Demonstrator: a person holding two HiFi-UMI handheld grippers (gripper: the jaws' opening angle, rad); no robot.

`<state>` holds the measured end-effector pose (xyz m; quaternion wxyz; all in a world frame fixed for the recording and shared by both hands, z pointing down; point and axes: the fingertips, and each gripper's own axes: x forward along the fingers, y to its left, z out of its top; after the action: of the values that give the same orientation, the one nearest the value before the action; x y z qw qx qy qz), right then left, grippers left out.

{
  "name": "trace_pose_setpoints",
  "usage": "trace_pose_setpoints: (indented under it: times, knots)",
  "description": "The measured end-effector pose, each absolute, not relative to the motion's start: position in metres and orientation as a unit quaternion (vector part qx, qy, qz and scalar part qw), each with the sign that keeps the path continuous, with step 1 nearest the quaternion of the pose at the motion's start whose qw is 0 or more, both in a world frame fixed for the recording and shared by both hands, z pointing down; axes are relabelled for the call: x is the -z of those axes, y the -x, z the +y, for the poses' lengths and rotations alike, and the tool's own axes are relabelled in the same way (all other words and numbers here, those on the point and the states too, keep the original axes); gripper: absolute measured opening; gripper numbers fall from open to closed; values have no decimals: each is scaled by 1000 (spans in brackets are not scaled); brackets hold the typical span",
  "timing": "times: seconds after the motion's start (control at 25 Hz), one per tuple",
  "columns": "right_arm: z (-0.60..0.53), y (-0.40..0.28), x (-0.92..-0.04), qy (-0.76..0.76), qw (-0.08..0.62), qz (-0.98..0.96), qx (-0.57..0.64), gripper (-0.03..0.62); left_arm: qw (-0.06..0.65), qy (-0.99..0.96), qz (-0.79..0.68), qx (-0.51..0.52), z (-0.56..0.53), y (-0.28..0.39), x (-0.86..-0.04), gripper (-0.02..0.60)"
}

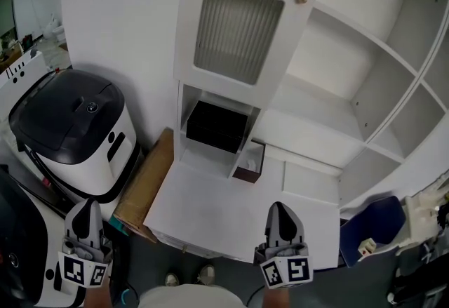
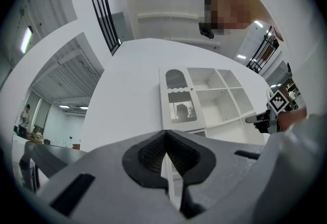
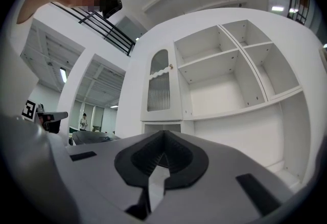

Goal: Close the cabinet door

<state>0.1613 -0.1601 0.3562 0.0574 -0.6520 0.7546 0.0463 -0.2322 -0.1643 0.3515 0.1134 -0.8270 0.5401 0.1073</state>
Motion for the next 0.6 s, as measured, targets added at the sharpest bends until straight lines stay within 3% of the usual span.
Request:
trace_pose_setpoints:
  times: [0.6]
  knots:
    - [-146,-174,-357,664,38,744,-63,-2,118,834,523,-128,-171,208,-347,5]
